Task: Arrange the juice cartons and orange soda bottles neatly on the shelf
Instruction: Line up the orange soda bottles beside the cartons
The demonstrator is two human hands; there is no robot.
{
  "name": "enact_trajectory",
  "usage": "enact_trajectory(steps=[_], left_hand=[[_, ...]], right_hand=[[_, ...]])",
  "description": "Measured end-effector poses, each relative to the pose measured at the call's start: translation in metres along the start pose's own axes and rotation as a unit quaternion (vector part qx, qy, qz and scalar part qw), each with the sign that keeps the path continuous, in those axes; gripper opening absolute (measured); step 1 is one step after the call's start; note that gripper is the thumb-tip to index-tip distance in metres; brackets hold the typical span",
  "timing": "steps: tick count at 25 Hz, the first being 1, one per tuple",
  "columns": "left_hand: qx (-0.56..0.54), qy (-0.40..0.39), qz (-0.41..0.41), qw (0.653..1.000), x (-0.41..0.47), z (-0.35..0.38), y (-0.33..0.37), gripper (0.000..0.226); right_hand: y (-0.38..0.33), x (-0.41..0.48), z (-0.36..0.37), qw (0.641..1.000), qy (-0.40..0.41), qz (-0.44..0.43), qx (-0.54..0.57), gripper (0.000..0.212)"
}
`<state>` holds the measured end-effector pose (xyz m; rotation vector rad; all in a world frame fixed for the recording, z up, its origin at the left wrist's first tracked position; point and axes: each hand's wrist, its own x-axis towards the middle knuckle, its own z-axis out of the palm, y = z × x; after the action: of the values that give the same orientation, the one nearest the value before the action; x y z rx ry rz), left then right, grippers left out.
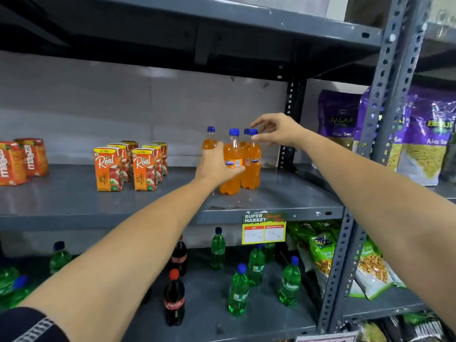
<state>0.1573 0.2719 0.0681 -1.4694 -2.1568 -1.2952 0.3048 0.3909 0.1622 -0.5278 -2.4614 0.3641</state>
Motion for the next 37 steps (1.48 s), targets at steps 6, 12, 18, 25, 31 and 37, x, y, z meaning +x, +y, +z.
enact_trajectory(steps=[6, 12, 18, 25, 31, 37], left_hand=[[-0.017, -0.037, -0.026, 0.999, 0.028, -0.017, -0.038, 0.075], [-0.013, -0.06, -0.029, 0.998, 0.036, -0.015, -0.039, 0.076], [-0.027, -0.05, -0.048, 0.997, 0.035, -0.014, -0.042, 0.071], [-0.021, -0.06, -0.054, 0.996, 0.033, -0.015, -0.039, 0.072], [-0.017, -0.077, -0.061, 0.995, 0.03, -0.018, -0.037, 0.077], [0.049, -0.138, -0.106, 0.983, 0.02, -0.027, -0.034, 0.1]], right_hand=[[0.006, 0.012, 0.013, 0.991, -0.042, 0.0, -0.129, 0.083], [0.019, 0.01, 0.046, 0.998, -0.037, 0.053, -0.028, 0.098], [0.024, 0.006, 0.043, 0.997, -0.017, 0.073, -0.032, 0.1], [0.021, 0.007, 0.046, 0.997, -0.023, 0.051, -0.045, 0.1], [0.023, 0.006, 0.049, 0.998, -0.019, 0.048, -0.045, 0.105], [0.026, 0.003, 0.051, 0.998, -0.03, 0.037, -0.046, 0.117]])
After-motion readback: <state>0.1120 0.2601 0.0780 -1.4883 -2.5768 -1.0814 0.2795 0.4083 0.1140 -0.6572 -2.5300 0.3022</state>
